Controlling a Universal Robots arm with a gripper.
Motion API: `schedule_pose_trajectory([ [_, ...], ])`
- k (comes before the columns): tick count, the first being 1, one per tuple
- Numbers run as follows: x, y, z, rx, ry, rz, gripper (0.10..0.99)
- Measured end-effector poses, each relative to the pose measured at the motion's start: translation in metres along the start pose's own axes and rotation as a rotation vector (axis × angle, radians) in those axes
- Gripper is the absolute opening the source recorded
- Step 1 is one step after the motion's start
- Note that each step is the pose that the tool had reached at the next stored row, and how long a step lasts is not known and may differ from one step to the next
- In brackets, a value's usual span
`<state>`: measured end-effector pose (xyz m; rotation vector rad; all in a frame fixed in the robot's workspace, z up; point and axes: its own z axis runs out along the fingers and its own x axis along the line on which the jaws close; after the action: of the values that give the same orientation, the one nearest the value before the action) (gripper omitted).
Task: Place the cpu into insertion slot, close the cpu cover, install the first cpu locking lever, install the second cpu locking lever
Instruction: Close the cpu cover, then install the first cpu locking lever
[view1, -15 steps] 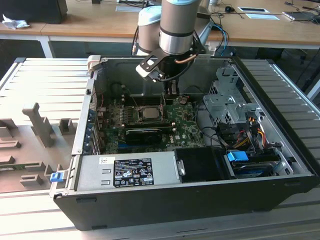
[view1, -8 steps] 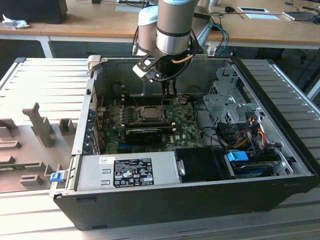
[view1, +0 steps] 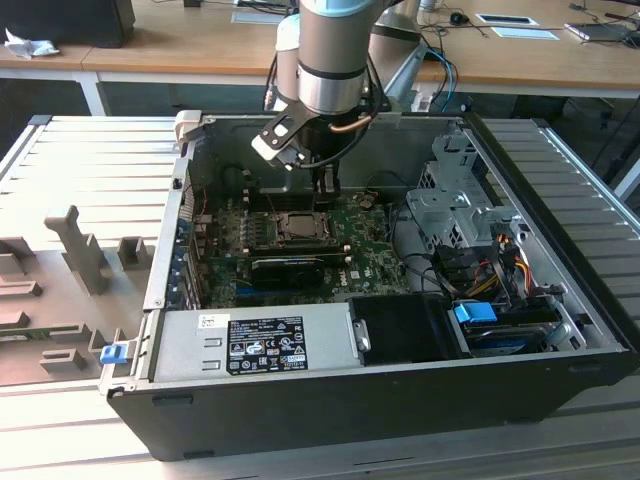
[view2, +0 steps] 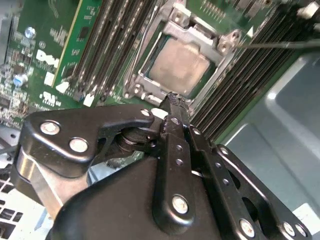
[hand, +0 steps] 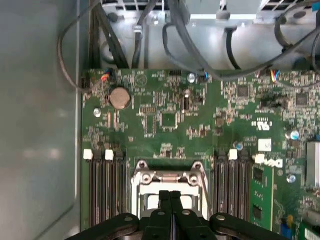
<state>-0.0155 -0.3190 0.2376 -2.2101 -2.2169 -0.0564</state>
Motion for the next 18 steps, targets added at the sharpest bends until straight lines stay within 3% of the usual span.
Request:
schedule_pose_trajectory([
  [2,0.0001,-0.0093,0.0005,0.0,0.0001,-0.002,0.106],
  [6,0.0001,-0.0156,0.0004,0.0,-0.0001,-0.002,0.106],
  [18,0.0,-0.0197,-0.0006,0.0,-0.0002,-0.002,0.106],
])
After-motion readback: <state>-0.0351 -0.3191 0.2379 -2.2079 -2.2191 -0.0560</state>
